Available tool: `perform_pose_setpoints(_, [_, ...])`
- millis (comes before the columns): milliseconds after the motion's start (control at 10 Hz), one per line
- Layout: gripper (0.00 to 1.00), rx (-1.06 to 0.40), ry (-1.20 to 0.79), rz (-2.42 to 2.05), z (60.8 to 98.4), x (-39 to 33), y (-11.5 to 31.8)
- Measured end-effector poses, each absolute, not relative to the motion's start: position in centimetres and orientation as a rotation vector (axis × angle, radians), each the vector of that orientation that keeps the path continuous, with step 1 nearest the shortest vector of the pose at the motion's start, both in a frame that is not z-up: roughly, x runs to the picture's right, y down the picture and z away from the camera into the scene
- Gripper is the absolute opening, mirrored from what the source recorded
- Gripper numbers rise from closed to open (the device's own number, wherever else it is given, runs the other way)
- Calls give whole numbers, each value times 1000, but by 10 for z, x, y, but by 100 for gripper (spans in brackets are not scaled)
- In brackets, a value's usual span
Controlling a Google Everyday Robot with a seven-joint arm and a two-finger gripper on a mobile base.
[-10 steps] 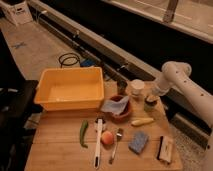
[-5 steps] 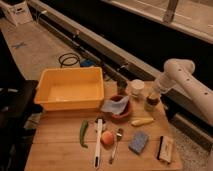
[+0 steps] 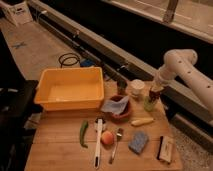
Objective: Place grapes in metal cup
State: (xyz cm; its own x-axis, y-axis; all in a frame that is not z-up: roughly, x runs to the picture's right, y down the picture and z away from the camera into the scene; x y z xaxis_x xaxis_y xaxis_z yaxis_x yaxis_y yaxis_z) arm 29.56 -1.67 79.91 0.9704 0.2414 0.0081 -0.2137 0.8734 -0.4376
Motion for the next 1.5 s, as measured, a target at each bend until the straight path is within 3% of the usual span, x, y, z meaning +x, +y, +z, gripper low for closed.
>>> perform_pose_setpoints(800, [0,-323,-57,92,777,257,-127])
perform_pose_setpoints(1100, [0,-298,-135,41,775,210,-143])
perform_pose_setpoints(1500, [0,-298,-311,-12,775,146,-131])
